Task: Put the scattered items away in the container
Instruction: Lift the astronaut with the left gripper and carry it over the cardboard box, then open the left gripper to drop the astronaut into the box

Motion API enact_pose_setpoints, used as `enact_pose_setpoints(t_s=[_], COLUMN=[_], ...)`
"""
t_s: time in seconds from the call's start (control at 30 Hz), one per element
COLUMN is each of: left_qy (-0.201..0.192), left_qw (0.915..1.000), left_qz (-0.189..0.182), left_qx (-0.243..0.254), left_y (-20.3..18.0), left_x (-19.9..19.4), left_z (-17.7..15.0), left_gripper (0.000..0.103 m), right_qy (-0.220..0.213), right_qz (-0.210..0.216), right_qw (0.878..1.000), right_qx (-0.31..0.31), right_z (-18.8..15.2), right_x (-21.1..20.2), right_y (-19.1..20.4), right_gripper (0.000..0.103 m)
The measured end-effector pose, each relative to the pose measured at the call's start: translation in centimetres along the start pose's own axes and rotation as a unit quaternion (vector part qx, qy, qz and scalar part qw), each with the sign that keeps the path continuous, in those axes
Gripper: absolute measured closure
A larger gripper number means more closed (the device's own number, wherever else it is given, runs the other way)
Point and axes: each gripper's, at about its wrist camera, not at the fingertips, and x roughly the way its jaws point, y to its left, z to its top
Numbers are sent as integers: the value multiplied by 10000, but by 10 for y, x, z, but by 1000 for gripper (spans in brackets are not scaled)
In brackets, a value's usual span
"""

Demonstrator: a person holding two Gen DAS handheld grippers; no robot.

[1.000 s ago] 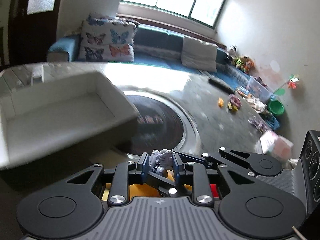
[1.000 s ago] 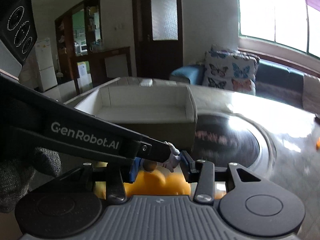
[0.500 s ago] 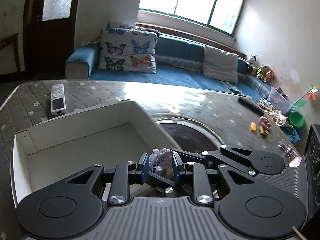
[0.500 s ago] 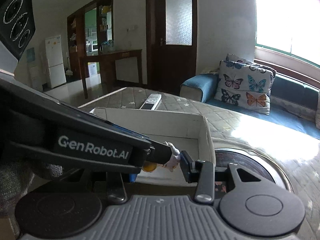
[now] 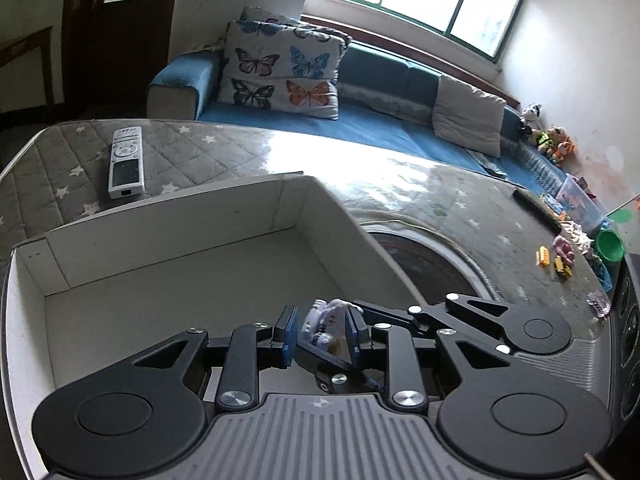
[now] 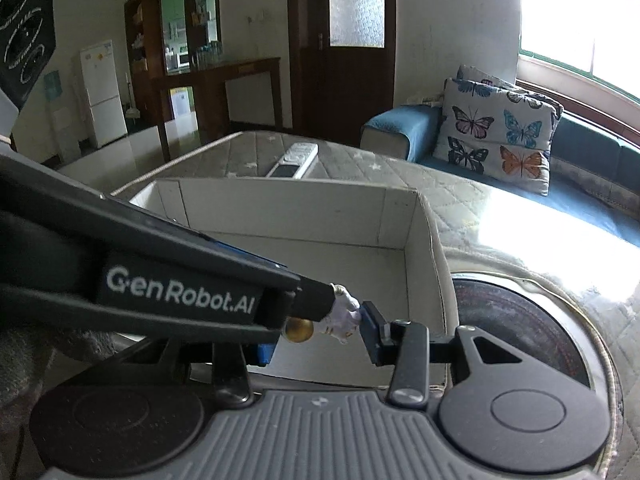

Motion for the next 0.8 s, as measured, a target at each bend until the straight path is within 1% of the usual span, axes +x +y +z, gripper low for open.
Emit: enact_pose_setpoints(t_s=[0.3, 0.8], left_qy=[40, 13], left_qw=[9999, 9998], left_qz=[57, 132], left_qx=[-77, -140], left_y=[5, 7], left_x=[2, -4], left_z=[-1, -3], left_gripper=[74, 74], right_qy=[135, 73], right_qz=[10, -82], right_qw=[9999, 9999], right_qx=[42, 88], right_z=[-5, -4], right_x=[7, -3], right_y=[2, 5], right_gripper=[60, 58])
